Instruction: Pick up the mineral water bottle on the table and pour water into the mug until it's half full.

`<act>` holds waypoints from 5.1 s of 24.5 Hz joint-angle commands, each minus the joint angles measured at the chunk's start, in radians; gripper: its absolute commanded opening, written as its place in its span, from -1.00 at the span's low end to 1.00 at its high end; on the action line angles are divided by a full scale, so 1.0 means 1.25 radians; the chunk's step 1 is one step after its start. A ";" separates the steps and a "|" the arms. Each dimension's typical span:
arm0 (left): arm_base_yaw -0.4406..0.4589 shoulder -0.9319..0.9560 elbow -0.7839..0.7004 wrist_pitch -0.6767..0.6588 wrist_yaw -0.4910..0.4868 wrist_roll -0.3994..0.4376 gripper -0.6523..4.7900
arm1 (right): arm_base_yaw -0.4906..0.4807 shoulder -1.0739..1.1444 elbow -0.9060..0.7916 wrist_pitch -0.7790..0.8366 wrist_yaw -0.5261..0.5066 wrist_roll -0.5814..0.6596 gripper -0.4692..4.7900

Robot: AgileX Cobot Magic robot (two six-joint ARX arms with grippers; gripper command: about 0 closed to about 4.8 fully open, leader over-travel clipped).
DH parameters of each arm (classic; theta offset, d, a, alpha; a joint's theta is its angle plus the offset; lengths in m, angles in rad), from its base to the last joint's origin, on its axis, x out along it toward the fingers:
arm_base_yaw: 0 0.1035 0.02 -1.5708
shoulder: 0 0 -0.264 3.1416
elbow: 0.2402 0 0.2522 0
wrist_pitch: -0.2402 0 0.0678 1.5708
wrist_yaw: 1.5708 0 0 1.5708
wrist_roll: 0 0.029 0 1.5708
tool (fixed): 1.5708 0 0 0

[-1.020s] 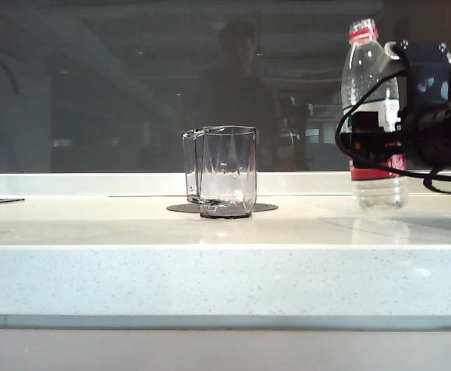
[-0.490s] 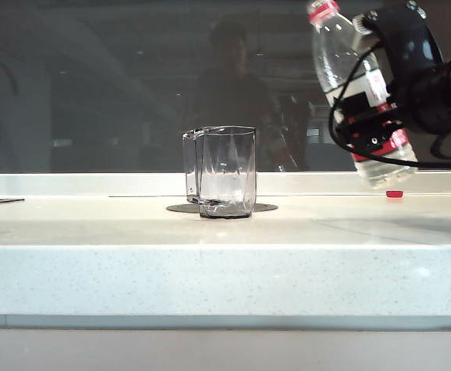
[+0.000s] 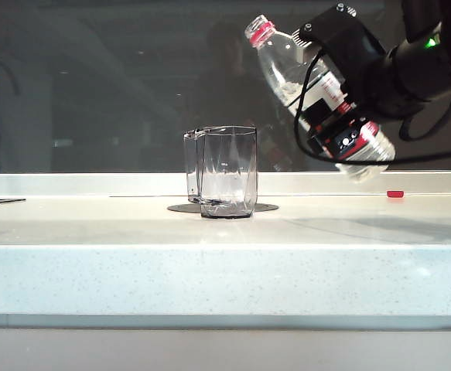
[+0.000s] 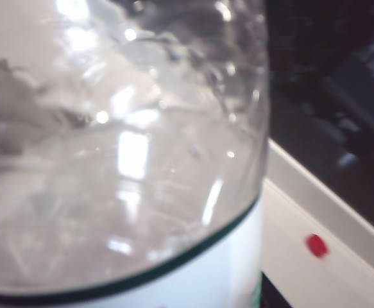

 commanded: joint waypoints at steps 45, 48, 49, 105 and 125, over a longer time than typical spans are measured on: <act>0.002 0.001 0.002 0.010 -0.002 -0.002 -0.78 | 0.045 -0.079 0.013 -0.164 0.174 -0.335 0.34; 0.002 0.001 0.002 0.010 -0.002 -0.002 -0.78 | 0.045 -0.079 0.013 -0.164 0.190 -0.360 0.34; 0.002 0.001 0.002 0.010 -0.002 -0.002 -0.78 | 0.045 -0.079 0.013 -0.164 0.193 -0.371 0.34; 0.002 0.001 0.002 0.010 -0.002 -0.002 -0.78 | 0.051 -0.079 0.013 -0.011 0.243 -0.690 0.34; 0.002 0.001 0.002 0.010 -0.002 -0.002 -0.78 | 0.067 -0.079 0.013 -0.011 0.262 -0.717 0.34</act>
